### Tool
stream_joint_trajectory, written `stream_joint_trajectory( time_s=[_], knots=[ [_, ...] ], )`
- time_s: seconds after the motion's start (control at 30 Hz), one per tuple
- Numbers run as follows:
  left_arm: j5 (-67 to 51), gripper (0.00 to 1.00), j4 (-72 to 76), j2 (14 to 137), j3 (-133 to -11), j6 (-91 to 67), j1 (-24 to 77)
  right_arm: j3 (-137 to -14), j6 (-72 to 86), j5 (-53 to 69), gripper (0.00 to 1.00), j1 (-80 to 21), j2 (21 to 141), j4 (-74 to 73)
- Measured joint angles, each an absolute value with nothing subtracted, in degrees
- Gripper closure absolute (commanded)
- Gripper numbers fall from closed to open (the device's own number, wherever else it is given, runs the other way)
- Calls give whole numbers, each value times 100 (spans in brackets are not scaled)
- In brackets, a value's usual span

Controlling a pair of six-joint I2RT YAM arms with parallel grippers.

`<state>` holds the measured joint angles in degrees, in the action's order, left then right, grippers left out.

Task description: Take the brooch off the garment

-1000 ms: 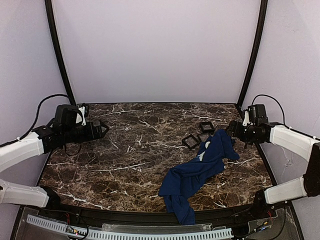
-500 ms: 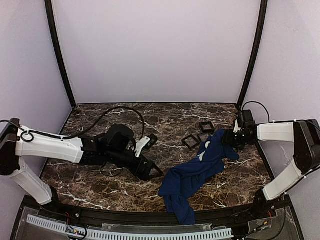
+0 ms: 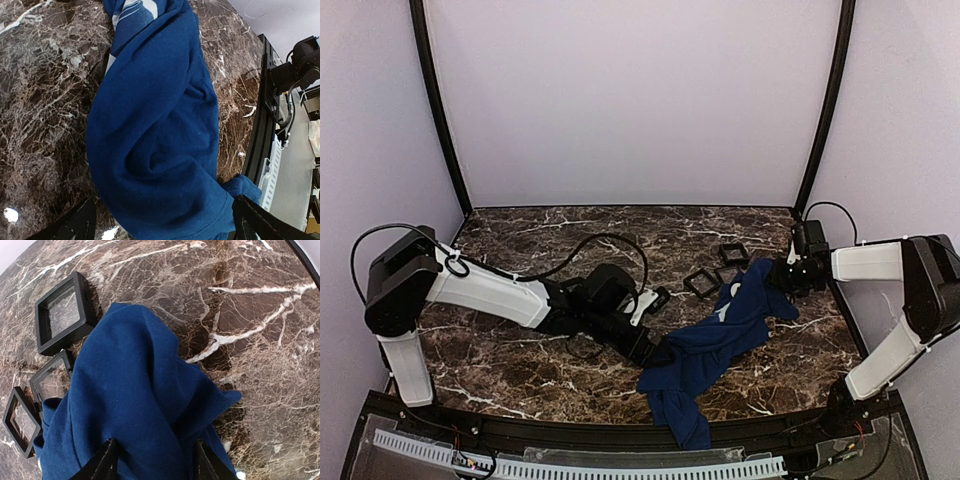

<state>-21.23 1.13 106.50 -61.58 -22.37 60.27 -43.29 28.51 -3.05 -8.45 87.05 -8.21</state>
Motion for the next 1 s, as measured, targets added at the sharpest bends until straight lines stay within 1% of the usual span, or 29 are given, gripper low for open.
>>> stream_joint_trajectory(
  time_s=[0.07, 0.13, 0.23, 0.33, 0.37, 0.43, 0.47, 0.5, 0.53, 0.57, 0.6, 0.63, 0.7, 0.8, 0.9, 1.0],
  knots=[
    [-2108, 14, 110, 10781, -6261, -2294, 6029, -4327, 2838, -301, 54, -829, 8779, -770],
    [-2053, 18, 80, 10857, -6340, -2322, 6029, -4327, 2814, -279, 60, -810, 8831, -727],
    [-1955, 24, -23, 10916, -6464, -2379, 6029, -4322, 2792, -231, 74, -786, 8873, -659],
    [-1879, 35, -67, 11015, -6578, -2493, 6029, -4316, 2770, -200, 87, -781, 8873, -602],
    [-1861, 36, -78, 11059, -6606, -2515, 6029, -4316, 2779, -185, 91, -781, 8871, -596],
    [-1833, 42, -106, 11179, -6663, -2600, 6029, -4313, 2783, -156, 98, -781, 8838, -615],
    [-1817, 53, -117, 11231, -6667, -2637, 6029, -4313, 2773, -139, 100, -781, 8796, -637],
    [-1806, 59, -150, 11275, -6667, -2707, 6029, -4313, 2738, -123, 100, -781, 8739, -666],
    [-1796, 72, -156, 11310, -6665, -2786, 6029, -4311, 2738, -117, 100, -781, 8639, -722],
    [-1780, 77, -152, 11330, -6665, -2853, 6029, -4311, 2729, -110, 100, -781, 8495, -784],
    [-1767, 86, -145, 11336, -6663, -2928, 6029, -4311, 2709, -104, 100, -781, 8320, -847],
    [-1750, 93, -137, 11336, -6661, -2987, 6029, -4311, 2694, -86, 100, -781, 8114, -915],
    [-1695, 98, -82, 11334, -6650, -3081, 6029, -4316, 2639, 8, 100, -781, 7642, -1074],
    [-1575, 99, 95, 11148, -6429, -3155, 5992, -4346, 2486, 185, 100, -781, 6899, -1286],
    [-1393, 99, 64, 10575, -6119, -3133, 5852, -4576, 2305, 454, 100, -832, 6292, -1612],
    [-1090, 98, -213, 9717, -6038, -2908, 5426, -5041, 2191, 777, 100, -958, 5909, -1896]
  ],
)
